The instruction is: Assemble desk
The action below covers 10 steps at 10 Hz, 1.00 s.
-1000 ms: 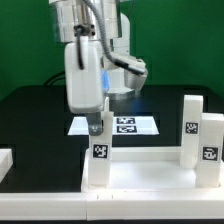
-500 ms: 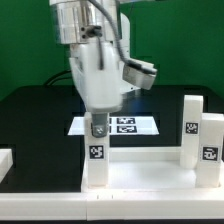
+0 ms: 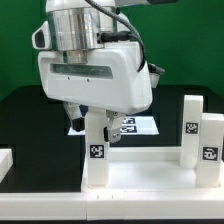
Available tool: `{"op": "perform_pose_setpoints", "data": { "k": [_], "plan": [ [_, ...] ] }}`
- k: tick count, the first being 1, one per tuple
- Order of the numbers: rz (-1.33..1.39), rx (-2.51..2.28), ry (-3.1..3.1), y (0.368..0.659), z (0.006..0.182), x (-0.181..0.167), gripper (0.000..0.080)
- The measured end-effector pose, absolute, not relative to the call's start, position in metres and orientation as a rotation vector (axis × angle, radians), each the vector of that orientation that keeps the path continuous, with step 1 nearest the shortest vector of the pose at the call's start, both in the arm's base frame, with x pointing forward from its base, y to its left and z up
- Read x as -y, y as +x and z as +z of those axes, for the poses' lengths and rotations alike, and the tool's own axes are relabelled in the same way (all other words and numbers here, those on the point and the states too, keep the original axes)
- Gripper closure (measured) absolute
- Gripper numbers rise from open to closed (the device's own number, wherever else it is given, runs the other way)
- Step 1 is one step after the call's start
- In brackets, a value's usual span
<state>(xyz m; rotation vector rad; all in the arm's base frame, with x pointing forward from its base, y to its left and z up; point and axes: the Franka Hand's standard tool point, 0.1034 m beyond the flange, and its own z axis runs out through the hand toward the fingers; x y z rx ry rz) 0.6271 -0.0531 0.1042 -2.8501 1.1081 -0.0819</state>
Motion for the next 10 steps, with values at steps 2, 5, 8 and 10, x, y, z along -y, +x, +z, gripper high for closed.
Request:
{"op": "perform_pose_setpoints", "data": {
  "k": [2,5,8,10],
  "plan": [
    [-0.105,-0.709,-2.996,0.6289,0.1078,0.0466,0.0150],
    [-0.099,-0.815,-2.968,0.6282,0.1063,0.0485,0.0269],
    [-0.085,-1.153,-2.846,0.6280,0.1056,0.0480,0.0429],
    [-0.024,-1.566,-2.642,0.6293,0.1048,0.0467,0.0515]
  ]
}}
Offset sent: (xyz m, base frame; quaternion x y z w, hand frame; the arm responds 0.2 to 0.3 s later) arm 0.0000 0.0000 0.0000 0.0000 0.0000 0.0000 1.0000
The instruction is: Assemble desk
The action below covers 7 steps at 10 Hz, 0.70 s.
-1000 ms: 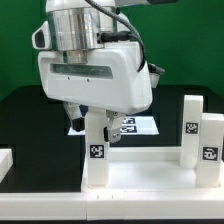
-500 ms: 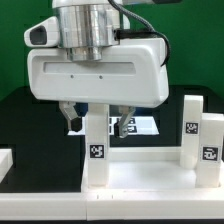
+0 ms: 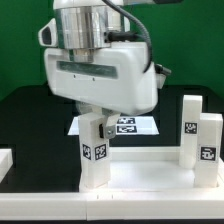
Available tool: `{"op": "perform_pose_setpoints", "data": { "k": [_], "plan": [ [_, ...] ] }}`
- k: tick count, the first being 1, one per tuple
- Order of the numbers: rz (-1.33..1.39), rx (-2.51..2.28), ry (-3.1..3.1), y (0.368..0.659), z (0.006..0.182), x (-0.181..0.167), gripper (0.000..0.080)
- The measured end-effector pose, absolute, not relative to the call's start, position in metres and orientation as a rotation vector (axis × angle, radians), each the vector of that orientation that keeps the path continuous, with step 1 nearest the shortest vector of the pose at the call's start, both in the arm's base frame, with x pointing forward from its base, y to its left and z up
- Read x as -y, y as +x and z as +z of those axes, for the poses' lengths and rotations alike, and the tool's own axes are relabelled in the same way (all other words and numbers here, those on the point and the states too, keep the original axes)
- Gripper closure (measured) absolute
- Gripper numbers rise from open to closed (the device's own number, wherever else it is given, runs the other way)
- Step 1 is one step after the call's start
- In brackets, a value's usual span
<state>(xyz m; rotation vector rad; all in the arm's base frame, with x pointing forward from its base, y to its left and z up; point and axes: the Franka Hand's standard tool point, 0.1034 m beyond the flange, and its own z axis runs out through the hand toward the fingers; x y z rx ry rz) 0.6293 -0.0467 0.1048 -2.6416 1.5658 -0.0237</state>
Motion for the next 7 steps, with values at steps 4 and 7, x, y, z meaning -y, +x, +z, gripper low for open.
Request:
{"op": "perform_pose_setpoints", "data": {
  "k": [4,7],
  "plan": [
    [0.007,-2.304,-1.980,0.638,0.103,0.037,0.0515],
    [0.016,-2.294,-1.977,0.637,0.103,0.038,0.0515]
  ]
}}
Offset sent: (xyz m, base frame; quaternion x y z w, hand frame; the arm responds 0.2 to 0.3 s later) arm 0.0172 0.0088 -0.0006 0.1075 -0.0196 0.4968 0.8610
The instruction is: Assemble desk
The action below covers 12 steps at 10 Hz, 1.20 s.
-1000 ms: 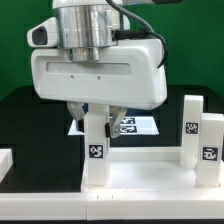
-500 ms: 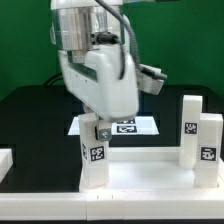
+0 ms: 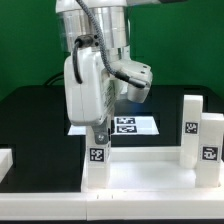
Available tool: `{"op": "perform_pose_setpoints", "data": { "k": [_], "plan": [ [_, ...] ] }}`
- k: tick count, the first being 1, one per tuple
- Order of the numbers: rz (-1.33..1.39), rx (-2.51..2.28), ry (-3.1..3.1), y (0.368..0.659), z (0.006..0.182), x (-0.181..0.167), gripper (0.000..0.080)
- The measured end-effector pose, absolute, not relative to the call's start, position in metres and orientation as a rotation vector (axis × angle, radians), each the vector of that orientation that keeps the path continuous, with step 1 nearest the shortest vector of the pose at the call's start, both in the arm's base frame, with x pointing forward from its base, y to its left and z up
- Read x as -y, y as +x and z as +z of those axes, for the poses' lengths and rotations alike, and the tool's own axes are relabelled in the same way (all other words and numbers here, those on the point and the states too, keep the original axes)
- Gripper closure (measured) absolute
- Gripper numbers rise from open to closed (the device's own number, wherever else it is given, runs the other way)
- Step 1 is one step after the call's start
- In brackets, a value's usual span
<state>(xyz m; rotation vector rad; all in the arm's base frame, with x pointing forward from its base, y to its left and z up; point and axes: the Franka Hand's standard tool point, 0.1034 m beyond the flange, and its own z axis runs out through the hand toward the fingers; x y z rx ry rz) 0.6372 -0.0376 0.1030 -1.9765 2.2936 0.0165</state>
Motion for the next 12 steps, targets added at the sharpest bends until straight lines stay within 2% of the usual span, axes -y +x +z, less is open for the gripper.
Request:
{"op": "perform_pose_setpoints", "data": {
  "k": [2,3,4,5,6,8,11,12],
  "plan": [
    [0.008,-1.966,-2.314,0.633,0.103,0.036,0.0515],
    [-0.005,-1.775,-2.462,0.633,0.104,0.036,0.0442],
    [-0.015,-1.672,-2.533,0.634,0.104,0.036,0.0260],
    [-0.020,-1.592,-2.586,0.634,0.104,0.037,0.0260],
    [-0.026,-1.507,-2.638,0.634,0.104,0.037,0.0173],
    [-0.044,-1.250,-2.774,0.634,0.104,0.040,0.0156],
    [-0.175,-0.425,-3.054,0.639,0.111,0.052,0.0150],
    [-0.202,-0.344,-3.073,0.637,0.111,0.056,0.0150]
  ]
}}
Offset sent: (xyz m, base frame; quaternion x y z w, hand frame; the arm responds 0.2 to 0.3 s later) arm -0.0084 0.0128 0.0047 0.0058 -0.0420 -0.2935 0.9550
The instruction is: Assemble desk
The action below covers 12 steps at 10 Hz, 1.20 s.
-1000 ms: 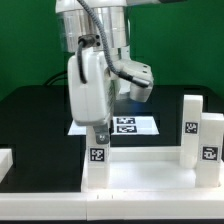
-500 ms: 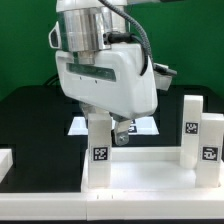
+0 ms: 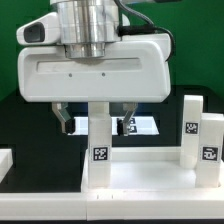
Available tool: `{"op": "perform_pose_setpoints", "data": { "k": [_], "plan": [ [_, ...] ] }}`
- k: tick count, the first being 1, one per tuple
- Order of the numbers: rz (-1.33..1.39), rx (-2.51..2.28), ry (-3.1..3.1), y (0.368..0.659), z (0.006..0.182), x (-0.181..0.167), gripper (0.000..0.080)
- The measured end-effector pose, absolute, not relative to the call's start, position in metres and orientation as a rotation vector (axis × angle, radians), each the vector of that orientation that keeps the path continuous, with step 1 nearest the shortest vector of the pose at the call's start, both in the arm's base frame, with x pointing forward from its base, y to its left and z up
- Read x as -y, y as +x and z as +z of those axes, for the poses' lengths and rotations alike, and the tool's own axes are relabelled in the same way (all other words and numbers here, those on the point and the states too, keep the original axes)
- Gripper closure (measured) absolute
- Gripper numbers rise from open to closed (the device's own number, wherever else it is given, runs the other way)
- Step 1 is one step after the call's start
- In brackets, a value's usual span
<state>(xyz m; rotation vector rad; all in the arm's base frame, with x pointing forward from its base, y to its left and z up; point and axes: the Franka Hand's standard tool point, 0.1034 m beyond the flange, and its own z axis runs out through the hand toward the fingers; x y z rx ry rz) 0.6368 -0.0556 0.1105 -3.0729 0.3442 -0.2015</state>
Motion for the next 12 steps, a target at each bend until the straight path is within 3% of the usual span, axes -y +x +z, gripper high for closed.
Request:
{"op": "perform_pose_setpoints", "data": {
  "k": [1,2,3,4,6,10,12],
  "plan": [
    [-0.196,-0.412,-3.063,0.6366,0.1097,0.0554,0.0150],
    [-0.194,-0.451,-3.056,0.6366,0.1092,0.0555,0.0281],
    [-0.194,-0.455,-3.056,0.6365,0.1091,0.0558,0.0281],
    [-0.191,-0.562,-3.033,0.6364,0.1088,0.0557,0.0494],
    [-0.183,-0.815,-2.967,0.6369,0.1081,0.0559,0.0515],
    [-0.125,-1.807,-2.443,0.6335,0.1072,0.0621,0.0515],
    [-0.101,-1.942,-2.321,0.6322,0.1068,0.0625,0.0515]
  ]
}}
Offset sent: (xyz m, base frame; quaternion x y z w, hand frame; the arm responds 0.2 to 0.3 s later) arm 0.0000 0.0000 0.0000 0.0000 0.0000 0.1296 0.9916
